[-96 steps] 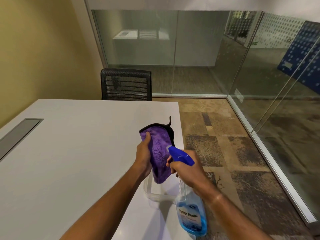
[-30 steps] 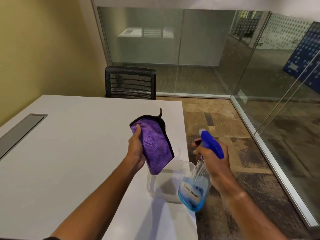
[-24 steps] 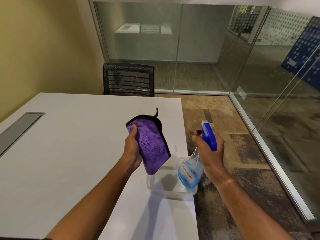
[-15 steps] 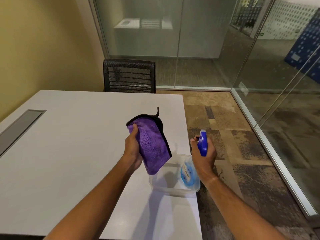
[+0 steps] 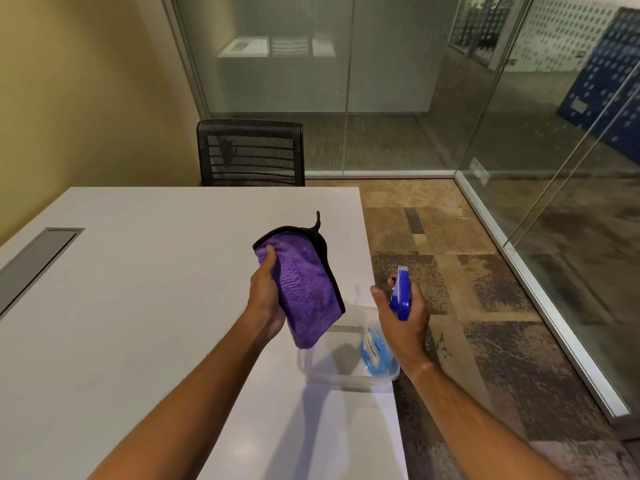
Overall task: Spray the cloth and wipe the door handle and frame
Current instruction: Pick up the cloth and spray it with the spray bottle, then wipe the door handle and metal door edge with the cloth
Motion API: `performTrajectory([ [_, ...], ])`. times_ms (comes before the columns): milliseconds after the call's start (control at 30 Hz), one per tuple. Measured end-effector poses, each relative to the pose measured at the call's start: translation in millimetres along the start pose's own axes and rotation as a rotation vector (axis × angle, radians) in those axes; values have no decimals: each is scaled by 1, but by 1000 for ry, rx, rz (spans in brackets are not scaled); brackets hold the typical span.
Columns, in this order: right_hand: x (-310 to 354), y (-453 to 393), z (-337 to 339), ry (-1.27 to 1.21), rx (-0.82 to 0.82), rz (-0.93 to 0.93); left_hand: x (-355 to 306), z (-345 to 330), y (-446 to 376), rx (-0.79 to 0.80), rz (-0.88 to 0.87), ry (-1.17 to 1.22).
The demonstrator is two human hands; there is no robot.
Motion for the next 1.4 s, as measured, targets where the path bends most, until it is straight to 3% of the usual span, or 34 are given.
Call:
performTrajectory([
  [67,-2,2,6,71,51,-10,-3,-5,1,11,-2,-2],
  [167,7,7,21,161,109,117,-9,-12,1,31,-8,-8],
  [333,59,14,41,231,-80,417,-26,-27,5,99,-10,-48],
  [433,101,5,40,230,-113,518,-46,-40,10,154,-37,-75],
  [633,150,-18,13,45,243,215,-77,-73,26,308,-59,-150],
  [767,157,-22,-2,-236,464,-31,-78,-93,38,397,-18,-149],
  [900,153,-15,-3,-464,571,-180,-69,-107,42,462,1,-158],
  [1167,139,-4,31,-531,345,-145,-37,-143,44,447,-186,-302],
  [1400,135,3,92,-200,47,125,3,-195,54,538,-249,-464],
])
Point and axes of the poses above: each hand's wrist, its own y-axis away from the middle knuckle, its own z-axis out of the back of the hand, x = y × z, the point moved 3 cm from there along -y, towards the middle knuckle, and after that the axes turned 3 degrees about x, right-handed, at the moved point
